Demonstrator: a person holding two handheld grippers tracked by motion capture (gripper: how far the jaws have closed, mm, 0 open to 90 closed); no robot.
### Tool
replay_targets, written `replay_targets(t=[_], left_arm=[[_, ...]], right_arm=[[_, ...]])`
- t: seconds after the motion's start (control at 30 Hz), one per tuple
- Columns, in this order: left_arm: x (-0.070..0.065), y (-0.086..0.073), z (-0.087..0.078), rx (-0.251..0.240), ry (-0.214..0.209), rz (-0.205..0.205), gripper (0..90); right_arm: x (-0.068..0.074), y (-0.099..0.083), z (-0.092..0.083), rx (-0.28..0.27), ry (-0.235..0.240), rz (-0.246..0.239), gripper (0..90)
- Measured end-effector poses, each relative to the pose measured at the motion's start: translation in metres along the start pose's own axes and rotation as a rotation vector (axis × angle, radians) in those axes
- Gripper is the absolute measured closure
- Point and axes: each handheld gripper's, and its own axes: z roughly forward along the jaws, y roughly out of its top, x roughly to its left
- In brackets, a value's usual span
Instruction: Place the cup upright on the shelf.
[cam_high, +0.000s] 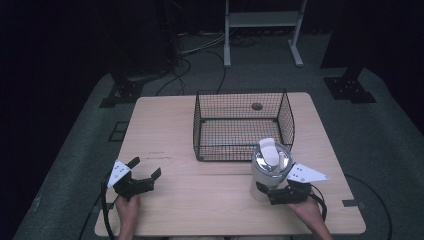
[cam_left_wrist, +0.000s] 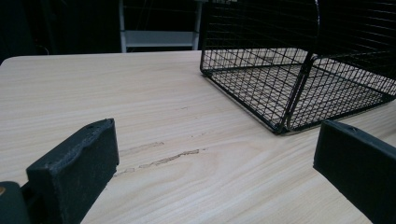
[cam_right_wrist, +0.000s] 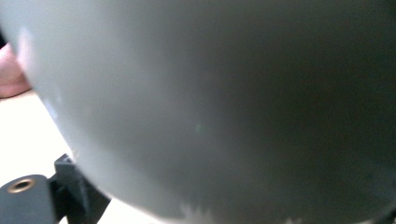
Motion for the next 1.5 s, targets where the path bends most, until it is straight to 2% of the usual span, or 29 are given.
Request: replay_targets(t=[0.4,0.6,0.83,0.93,1.0,1.03,1.13,1.17,1.27,1.3,1.33,1.43,1.47,1.5], left_arm=[[0.000,0.000,0.000,-0.004,-0.001,-0.005,0.0],[0.001,0.000,0.000,-0.006,-0.002,-0.008,0.0],[0.001,0.000,0.000,-0.008,-0.004,-0.011,0.0],[0.001,0.000,-0.001,-0.007,-0.004,-0.013,0.0],[0.002,0.000,-0.001,-0.010,-0.005,-0.015,0.0],[0.002,0.000,-0.001,-0.013,-0.006,-0.021,0.0],[0.002,0.000,-0.001,-0.015,-0.006,-0.023,0.0],[0.002,0.000,-0.001,-0.015,-0.006,-0.023,0.0],[0.002,0.000,-0.001,-0.015,-0.005,-0.023,0.0],[0.002,0.000,-0.001,-0.015,-0.006,-0.023,0.0],[0.002,0.000,-0.001,-0.015,-0.006,-0.023,0.0],[0.003,0.000,-0.002,-0.013,-0.005,-0.026,0.0],[0.003,0.000,-0.002,-0.013,-0.005,-0.026,0.0],[0.003,0.000,-0.002,-0.014,-0.006,-0.029,0.0]], right_arm=[[-0.001,0.000,-0.001,-0.006,0.013,-0.005,9.0],[-0.002,0.001,0.000,-0.005,0.036,-0.015,9.1],[-0.002,0.008,0.003,0.002,0.105,-0.016,9.3],[-0.002,0.011,0.004,0.000,0.114,-0.025,9.3],[-0.003,0.013,0.004,-0.017,0.119,-0.010,9.3],[-0.004,0.018,0.005,-0.039,0.137,0.010,9.3],[-0.004,0.026,0.004,-0.062,0.151,0.021,9.3],[-0.003,0.035,0.003,-0.084,0.163,0.010,9.3],[-0.003,0.045,0.003,-0.101,0.178,-0.006,9.3],[-0.002,0.055,0.003,-0.110,0.195,-0.011,9.3],[-0.002,0.055,0.003,-0.110,0.195,-0.011,9.3],[-0.001,0.078,0.005,-0.129,0.223,-0.032,9.3],[-0.001,0.078,0.005,-0.129,0.223,-0.032,9.3],[0.000,0.091,0.008,-0.132,0.236,-0.048,9.3]])
